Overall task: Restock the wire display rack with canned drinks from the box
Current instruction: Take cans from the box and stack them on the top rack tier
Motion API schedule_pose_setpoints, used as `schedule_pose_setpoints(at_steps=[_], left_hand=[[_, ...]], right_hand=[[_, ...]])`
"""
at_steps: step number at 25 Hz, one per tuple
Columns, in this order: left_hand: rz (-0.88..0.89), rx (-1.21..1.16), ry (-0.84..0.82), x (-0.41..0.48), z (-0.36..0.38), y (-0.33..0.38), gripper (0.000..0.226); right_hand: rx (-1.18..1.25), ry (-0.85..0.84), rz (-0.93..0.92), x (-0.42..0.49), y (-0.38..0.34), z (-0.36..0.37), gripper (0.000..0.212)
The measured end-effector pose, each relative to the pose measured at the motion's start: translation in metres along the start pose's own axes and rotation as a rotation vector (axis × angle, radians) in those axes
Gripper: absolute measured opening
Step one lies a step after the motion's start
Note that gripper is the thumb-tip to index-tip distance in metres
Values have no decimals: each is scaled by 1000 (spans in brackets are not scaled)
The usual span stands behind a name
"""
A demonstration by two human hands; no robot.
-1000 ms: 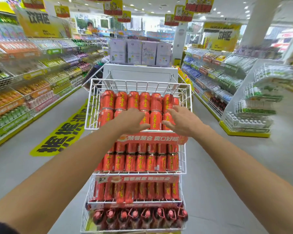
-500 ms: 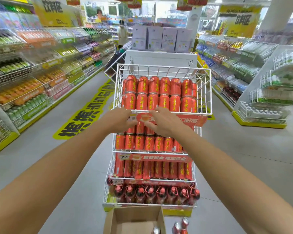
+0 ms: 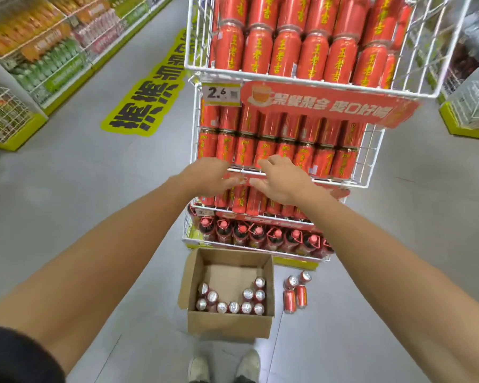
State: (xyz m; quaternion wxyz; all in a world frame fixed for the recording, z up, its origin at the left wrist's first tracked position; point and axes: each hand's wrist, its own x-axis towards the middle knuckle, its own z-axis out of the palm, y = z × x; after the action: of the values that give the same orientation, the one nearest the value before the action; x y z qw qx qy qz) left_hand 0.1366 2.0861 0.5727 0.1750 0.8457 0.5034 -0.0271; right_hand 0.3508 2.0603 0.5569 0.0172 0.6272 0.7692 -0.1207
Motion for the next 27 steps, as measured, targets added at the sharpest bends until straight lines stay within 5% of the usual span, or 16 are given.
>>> schedule_pose_setpoints(at_steps=[14, 27], left_hand=[[-112, -133, -436, 20, 348, -106, 41], [-178, -59, -518, 81, 719, -223, 61]], right_hand=[[134, -451, 84, -6, 12, 366, 62], [83, -498, 110, 38, 86, 729, 66]])
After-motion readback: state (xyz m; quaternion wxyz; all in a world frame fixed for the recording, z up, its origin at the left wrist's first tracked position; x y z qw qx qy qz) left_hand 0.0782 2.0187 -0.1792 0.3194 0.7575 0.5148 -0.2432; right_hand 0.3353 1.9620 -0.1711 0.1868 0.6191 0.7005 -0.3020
